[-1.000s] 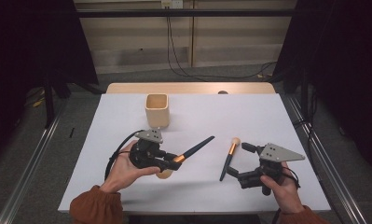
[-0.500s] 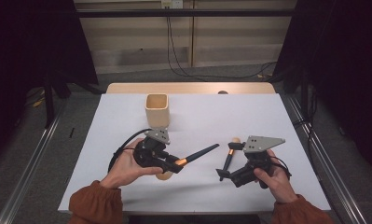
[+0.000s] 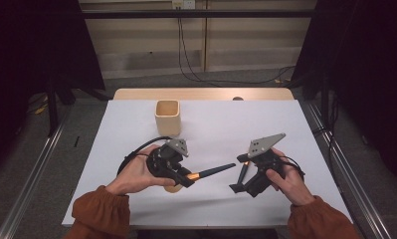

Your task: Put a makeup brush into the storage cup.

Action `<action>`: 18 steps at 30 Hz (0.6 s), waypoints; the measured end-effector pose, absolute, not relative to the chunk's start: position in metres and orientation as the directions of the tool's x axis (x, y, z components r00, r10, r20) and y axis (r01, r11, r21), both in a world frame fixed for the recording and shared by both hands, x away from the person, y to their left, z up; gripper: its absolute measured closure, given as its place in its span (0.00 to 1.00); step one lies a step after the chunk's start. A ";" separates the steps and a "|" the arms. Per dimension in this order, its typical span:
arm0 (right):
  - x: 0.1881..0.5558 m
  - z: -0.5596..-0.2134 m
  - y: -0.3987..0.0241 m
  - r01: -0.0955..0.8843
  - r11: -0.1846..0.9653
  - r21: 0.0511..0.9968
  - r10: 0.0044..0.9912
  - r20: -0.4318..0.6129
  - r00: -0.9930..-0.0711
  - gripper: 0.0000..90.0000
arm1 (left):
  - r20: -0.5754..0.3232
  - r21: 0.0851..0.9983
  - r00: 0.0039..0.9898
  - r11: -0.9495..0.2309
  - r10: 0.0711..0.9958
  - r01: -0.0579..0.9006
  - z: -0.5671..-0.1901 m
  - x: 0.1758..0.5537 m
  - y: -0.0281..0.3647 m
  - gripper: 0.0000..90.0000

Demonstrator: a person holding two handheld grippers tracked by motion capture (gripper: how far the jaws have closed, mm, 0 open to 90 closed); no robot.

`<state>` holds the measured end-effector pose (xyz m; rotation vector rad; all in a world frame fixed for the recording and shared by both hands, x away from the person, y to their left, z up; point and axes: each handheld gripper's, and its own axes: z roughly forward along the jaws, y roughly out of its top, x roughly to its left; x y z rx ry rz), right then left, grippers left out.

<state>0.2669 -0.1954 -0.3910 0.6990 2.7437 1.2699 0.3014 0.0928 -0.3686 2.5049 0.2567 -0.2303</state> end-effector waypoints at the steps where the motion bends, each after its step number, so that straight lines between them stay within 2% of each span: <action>1: 0.267 -0.390 -0.194 0.382 0.571 0.726 0.413 0.148 -0.899 0.02 | -0.224 0.548 0.966 -0.803 0.128 0.233 -0.368 0.302 0.092 0.74; 6: 0.271 -0.389 -0.183 0.345 0.654 0.673 0.368 0.115 -0.923 0.02 | -0.217 0.505 0.972 -0.841 0.096 0.196 -0.370 0.303 0.085 0.74; 10: 0.272 -0.389 -0.173 0.303 0.722 0.622 0.293 0.122 -0.948 0.03 | -0.218 0.480 0.971 -0.856 0.096 0.192 -0.372 0.304 0.081 0.74; 18: 0.277 -0.389 -0.159 0.276 0.801 0.531 0.251 0.121 -0.961 0.05 | -0.227 0.443 0.969 -0.876 0.098 0.192 -0.378 0.310 0.078 0.74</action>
